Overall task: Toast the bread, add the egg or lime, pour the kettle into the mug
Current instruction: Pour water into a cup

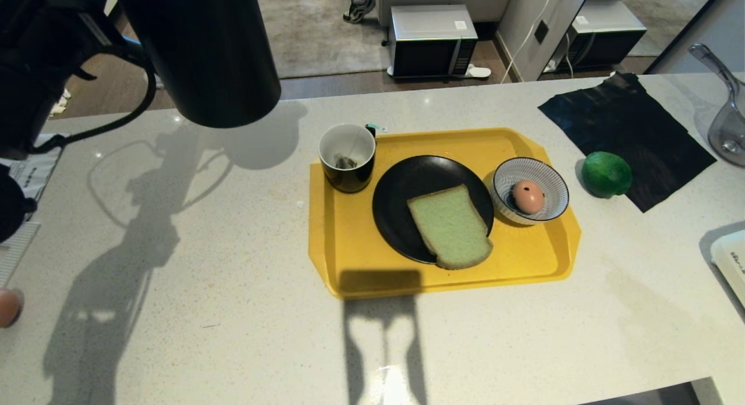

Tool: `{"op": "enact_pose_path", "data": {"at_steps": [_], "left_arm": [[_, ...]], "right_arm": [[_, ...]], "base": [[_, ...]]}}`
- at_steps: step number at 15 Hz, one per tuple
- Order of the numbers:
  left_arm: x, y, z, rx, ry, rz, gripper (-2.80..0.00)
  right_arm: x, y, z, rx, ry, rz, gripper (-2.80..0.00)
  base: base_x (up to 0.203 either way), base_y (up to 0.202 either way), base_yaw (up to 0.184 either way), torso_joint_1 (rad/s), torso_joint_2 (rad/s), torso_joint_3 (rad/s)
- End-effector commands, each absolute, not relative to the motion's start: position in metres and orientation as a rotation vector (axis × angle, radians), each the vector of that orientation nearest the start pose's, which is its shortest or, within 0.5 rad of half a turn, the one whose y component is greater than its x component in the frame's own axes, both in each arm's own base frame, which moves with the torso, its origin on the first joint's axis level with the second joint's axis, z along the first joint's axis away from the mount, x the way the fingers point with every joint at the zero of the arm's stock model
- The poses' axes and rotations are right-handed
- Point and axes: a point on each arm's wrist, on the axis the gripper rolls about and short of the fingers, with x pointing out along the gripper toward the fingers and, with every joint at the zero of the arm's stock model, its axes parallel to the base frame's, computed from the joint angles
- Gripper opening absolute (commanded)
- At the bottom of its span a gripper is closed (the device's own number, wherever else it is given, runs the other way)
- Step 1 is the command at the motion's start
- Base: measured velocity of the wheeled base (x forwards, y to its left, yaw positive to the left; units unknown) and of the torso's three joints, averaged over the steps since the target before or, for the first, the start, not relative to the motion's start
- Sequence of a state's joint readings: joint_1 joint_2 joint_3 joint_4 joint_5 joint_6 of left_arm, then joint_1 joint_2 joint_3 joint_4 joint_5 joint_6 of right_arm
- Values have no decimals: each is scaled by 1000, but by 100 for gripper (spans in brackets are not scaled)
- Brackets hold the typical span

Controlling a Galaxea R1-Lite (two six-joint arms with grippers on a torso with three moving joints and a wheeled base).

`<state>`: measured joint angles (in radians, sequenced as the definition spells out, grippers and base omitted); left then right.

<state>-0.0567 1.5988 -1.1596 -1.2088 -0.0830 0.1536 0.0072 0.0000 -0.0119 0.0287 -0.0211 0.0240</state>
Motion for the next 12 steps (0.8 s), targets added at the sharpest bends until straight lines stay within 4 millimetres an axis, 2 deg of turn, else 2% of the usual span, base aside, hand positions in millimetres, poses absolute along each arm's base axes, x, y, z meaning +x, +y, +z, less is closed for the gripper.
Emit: {"op": "enact_pose_path", "data": {"at_steps": [1,6,8,12], "left_arm": [[254,-21,387,153,-845,-78,-280],[225,-28,412,157,-861,-97,-280],[223,-28,417,162,-870,-93,-280],[226,-28,415,178,-861,-86,-280]], "right_arm": [[-24,-1,76,24,17,-14,-280],[-24,-1,76,24,18,-14,-280],[-24,-1,76,24,17,-14,-280],[-24,-1,76,24,18,-14,-280]], "base": [[0,0,0,0,0,0],[0,0,0,0,0,0],[0,0,0,0,0,0],[0,0,0,0,0,0]]}}
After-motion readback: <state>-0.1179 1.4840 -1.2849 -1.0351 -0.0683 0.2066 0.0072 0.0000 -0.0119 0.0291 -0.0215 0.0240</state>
